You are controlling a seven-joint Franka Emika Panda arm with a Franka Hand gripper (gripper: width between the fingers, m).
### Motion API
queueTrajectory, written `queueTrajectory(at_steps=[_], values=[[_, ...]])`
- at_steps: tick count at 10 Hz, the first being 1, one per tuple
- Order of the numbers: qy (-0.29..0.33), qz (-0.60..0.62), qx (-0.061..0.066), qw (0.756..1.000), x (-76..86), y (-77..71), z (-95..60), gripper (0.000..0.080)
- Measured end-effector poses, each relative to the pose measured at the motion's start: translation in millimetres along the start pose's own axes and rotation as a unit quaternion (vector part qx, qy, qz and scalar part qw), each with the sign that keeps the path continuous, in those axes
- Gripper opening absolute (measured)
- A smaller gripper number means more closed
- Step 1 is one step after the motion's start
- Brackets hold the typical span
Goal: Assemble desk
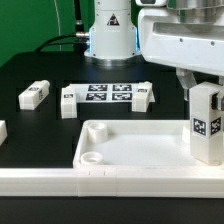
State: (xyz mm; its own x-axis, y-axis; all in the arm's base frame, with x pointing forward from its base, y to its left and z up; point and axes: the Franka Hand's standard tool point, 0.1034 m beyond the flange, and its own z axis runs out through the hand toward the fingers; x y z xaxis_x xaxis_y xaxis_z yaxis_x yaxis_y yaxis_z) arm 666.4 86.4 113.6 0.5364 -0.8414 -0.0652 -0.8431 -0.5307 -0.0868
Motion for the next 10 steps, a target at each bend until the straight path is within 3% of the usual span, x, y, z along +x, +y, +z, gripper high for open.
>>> queueTrajectory(at_steps=[1, 2, 3, 4, 7, 10], values=[[0.000, -0.027, -0.001, 1.000, -0.9, 0.1, 0.2, 0.0372], [-0.002, -0.051, -0.004, 0.999, -3.1, 0.5, 0.8, 0.0508], [-0.004, -0.106, -0.006, 0.994, -4.6, 1.1, 1.4, 0.0508], [-0.004, -0.163, -0.006, 0.987, -6.6, 0.3, 1.5, 0.0617], [-0.006, -0.322, -0.008, 0.947, -9.8, -0.3, 2.0, 0.0648], [-0.004, -0.495, -0.022, 0.869, -6.3, -0.1, 0.4, 0.0649]])
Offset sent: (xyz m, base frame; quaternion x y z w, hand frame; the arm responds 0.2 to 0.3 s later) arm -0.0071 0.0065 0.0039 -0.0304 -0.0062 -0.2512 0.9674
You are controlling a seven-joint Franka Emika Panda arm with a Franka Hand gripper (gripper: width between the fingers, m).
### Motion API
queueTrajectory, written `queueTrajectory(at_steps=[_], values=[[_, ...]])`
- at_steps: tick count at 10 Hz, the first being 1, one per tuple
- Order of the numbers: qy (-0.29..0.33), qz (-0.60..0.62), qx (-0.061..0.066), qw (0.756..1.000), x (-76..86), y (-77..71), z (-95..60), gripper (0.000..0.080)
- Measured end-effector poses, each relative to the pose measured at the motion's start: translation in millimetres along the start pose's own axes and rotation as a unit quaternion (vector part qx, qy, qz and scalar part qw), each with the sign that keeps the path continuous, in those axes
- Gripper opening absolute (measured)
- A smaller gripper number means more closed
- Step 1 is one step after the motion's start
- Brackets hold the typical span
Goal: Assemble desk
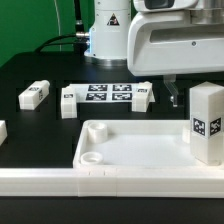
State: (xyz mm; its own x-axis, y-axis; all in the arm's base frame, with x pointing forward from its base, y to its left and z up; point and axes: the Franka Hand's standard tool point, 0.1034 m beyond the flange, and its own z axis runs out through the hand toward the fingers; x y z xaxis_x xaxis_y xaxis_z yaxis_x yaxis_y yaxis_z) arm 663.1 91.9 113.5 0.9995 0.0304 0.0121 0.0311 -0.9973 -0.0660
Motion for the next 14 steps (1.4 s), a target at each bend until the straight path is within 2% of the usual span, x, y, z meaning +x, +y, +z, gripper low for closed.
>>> queueTrajectory(at_steps=[4, 7, 8, 9, 10, 12, 14], values=[[-0.004, -0.130, -0.001, 0.992, 0.3, 1.4, -1.3, 0.0649], [-0.004, -0.167, -0.004, 0.986, 0.1, 1.9, -0.9, 0.0646], [-0.005, -0.167, -0.004, 0.986, 0.1, 2.1, -0.8, 0.0459], [-0.005, -0.163, -0.004, 0.987, 0.0, 2.0, -0.7, 0.0459], [-0.005, -0.156, -0.004, 0.988, -0.1, 2.0, -0.6, 0.0283], [-0.004, -0.132, 0.000, 0.991, -0.1, 1.6, -0.5, 0.0288], [-0.002, -0.007, 0.011, 1.000, 0.6, 3.2, -0.3, 0.0288]])
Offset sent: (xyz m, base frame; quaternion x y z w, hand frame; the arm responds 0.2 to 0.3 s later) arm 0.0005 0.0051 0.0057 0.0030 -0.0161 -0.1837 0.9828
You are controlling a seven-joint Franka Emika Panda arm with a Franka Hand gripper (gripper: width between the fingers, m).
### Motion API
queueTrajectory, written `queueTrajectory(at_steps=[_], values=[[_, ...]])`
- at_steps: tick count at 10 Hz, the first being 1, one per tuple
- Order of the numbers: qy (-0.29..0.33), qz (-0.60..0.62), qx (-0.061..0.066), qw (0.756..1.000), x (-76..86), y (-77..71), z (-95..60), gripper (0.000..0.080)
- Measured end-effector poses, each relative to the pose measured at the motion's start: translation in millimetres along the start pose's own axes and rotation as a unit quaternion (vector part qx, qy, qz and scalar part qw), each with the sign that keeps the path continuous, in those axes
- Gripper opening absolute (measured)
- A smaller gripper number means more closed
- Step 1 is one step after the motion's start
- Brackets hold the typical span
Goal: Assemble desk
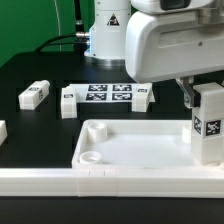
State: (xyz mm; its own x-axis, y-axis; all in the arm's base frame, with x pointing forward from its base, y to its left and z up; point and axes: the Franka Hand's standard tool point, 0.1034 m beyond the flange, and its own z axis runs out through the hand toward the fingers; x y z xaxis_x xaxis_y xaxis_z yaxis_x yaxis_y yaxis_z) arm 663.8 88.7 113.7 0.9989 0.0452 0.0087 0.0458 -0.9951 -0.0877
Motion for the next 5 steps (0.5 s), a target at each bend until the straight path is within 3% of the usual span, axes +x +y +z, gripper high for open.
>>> queueTrajectory(at_steps=[5], values=[[-0.002, 0.265, 0.013, 0.964, 0.3, 0.2, 0.4, 0.0288]])
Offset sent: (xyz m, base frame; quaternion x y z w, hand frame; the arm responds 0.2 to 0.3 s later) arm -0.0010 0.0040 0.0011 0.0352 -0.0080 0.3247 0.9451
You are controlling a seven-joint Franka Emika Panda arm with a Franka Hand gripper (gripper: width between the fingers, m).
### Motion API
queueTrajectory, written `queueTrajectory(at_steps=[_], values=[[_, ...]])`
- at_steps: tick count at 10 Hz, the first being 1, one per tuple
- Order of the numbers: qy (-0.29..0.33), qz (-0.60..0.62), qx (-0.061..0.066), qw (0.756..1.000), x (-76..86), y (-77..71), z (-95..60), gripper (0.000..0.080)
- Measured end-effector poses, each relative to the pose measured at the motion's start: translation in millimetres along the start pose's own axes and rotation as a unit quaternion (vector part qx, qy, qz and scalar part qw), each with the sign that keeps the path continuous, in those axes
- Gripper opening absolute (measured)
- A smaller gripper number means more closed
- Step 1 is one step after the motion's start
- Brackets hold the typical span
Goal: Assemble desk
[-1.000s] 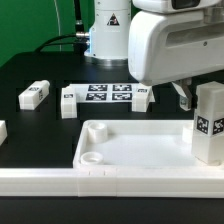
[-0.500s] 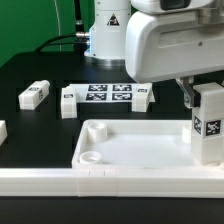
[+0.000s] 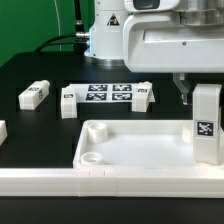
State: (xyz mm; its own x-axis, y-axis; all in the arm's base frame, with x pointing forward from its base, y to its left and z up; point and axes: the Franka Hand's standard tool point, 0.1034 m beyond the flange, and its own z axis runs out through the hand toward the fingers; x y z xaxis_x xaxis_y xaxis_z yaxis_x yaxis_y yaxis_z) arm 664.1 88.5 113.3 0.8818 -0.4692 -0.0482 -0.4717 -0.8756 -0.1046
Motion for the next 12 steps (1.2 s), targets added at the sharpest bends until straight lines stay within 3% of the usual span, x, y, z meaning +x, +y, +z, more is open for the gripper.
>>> queueTrajectory(at_steps=[4, 7, 8, 9, 10, 11, 12], values=[[0.000, 0.198, 0.002, 0.980, 0.4, -0.5, 0.8, 0.0290], [-0.001, 0.261, 0.002, 0.965, -0.1, -1.3, 0.9, 0.0290], [-0.001, 0.255, 0.002, 0.967, -0.2, -1.4, 1.1, 0.0376], [-0.001, 0.235, 0.002, 0.972, -0.3, -1.4, 1.1, 0.0376], [-0.002, 0.210, 0.000, 0.978, -1.3, -1.3, 1.3, 0.0566], [-0.002, 0.166, -0.002, 0.986, -2.4, -1.7, 1.5, 0.0632], [-0.003, 0.114, -0.002, 0.993, -3.5, -3.0, 1.7, 0.0632]])
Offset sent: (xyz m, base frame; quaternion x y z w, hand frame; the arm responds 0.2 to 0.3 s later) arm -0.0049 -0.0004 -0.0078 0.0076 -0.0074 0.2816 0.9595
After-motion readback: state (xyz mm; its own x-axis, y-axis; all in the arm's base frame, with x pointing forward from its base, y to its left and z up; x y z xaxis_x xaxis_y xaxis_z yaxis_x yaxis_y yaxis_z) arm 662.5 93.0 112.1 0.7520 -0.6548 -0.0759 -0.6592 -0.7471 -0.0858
